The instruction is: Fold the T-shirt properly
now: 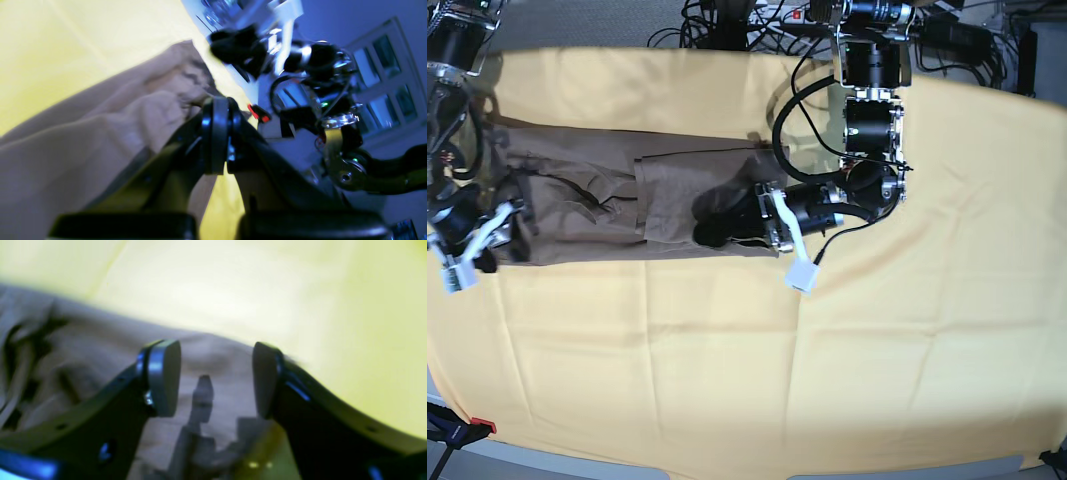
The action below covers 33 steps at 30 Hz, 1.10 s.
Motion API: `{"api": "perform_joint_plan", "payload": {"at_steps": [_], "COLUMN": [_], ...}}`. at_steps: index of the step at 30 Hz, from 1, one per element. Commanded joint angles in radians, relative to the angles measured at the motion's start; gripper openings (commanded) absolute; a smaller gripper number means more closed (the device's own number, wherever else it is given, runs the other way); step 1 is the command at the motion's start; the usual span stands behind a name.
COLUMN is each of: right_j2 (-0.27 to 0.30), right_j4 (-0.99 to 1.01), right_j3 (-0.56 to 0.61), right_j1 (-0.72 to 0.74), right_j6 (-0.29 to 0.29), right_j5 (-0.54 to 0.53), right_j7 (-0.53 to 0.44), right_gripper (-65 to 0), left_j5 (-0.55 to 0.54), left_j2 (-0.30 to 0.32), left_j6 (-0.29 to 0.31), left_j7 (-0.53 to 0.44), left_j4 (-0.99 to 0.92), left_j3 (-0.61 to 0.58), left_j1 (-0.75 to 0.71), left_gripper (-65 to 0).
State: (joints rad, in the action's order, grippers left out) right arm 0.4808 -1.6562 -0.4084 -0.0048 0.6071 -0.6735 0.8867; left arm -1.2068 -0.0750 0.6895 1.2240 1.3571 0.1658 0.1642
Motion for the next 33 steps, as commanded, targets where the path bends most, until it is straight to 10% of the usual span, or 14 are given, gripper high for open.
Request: {"api": "perform_joint_plan", "payload": {"at_steps": [1, 7, 17, 33], "right_j2": [0.019, 0.018, 0.018, 0.019], "right_j4": [-0.014, 0.101, 0.387, 0.430], "right_j3": [-0.036, -0.200, -0.247, -0.014], "right_j1": [0.003, -0.037, -0.042, -0.047], "right_j6": [-0.009, -0.092, -0.048, 0.060], "right_j5": [-0.008, -0.062, -0.385, -0.557], "right_j7": [-0.007, 0.026, 0.233, 0.483], "right_gripper": [-25.7, -24.1, -24.1, -26.7], "left_j5": [-0.031, -0.032, -0.032, -0.069], "left_j2": [-0.002, 0.047, 0.230, 0.380], "left_j6": [0.009, 0.009, -0.010, -0.009], "left_j7": [-0.015, -0.013, -0.012, -0.012], "left_j4": [0.017, 0.017, 0.017, 0.016], "left_j3": [0.021, 0.152, 0.184, 0.183], "left_j1": [0.029, 0.044, 0.043, 0.044], "left_gripper": [-65.0, -65.0, -65.0, -65.0]}}
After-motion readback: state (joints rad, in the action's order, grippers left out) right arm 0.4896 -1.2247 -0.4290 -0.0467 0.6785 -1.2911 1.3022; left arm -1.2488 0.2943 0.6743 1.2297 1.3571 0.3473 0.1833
